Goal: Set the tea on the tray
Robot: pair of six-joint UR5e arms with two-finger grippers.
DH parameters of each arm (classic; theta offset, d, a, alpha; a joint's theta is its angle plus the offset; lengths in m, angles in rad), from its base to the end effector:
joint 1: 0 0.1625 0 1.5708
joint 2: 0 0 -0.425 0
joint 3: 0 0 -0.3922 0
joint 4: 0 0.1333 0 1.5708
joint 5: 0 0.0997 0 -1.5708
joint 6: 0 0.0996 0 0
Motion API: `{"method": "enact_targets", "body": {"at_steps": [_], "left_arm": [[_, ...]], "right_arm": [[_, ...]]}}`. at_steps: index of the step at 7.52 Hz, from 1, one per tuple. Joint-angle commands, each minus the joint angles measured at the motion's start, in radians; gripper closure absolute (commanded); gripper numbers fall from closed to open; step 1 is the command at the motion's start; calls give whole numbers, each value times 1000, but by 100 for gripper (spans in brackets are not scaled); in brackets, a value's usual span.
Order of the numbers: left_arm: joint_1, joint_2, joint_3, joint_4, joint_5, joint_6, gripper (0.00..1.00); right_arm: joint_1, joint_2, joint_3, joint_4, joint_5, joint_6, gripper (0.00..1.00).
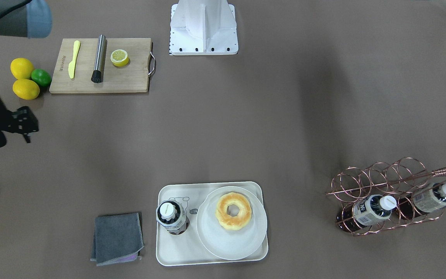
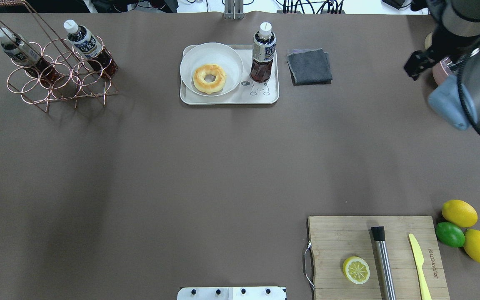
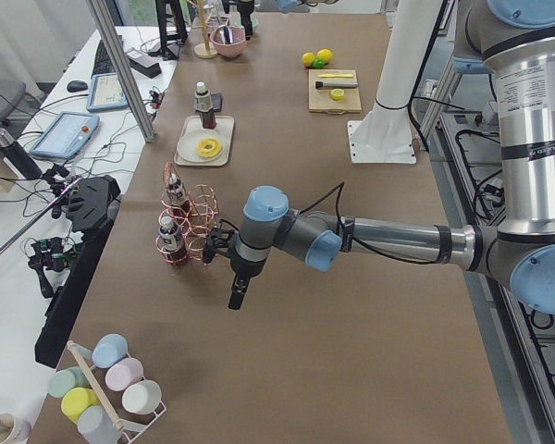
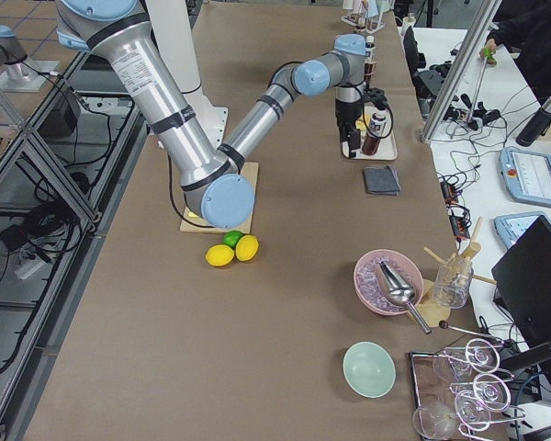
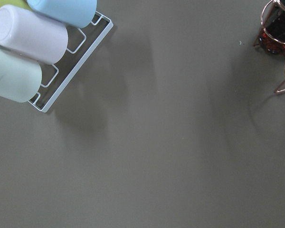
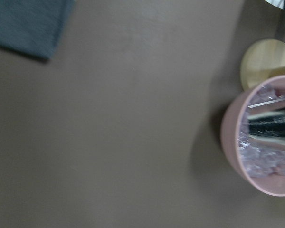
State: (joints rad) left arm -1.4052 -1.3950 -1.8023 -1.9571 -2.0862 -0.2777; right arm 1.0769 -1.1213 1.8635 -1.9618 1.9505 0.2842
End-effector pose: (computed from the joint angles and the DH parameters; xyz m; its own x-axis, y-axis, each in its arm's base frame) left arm -0.0098 -0.4523 0.5948 0.8327 0.0935 -0.5457 0.0824 0.9537 0.2892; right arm -0.1992 -0.5732 0.3328 0.8518 -0.2986 0.4305 0.2149 0.9485 0.2326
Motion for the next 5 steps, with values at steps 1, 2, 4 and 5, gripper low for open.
{"method": "enact_targets", "body": {"at_steps": [1, 2, 4, 5], "left_arm": [[0, 4, 3, 0, 0, 0, 2], [0, 4, 6, 0, 0, 0, 2], [0, -5, 35, -2, 0, 0, 2], [0, -10, 37, 3, -2, 0, 2]], "right_arm": [[225, -205, -52, 3, 71, -395, 0], [300, -259, -99, 14, 103, -515, 0], [420, -319, -144, 14, 195, -603, 0], [461, -354, -147, 17, 253, -617, 0]]}}
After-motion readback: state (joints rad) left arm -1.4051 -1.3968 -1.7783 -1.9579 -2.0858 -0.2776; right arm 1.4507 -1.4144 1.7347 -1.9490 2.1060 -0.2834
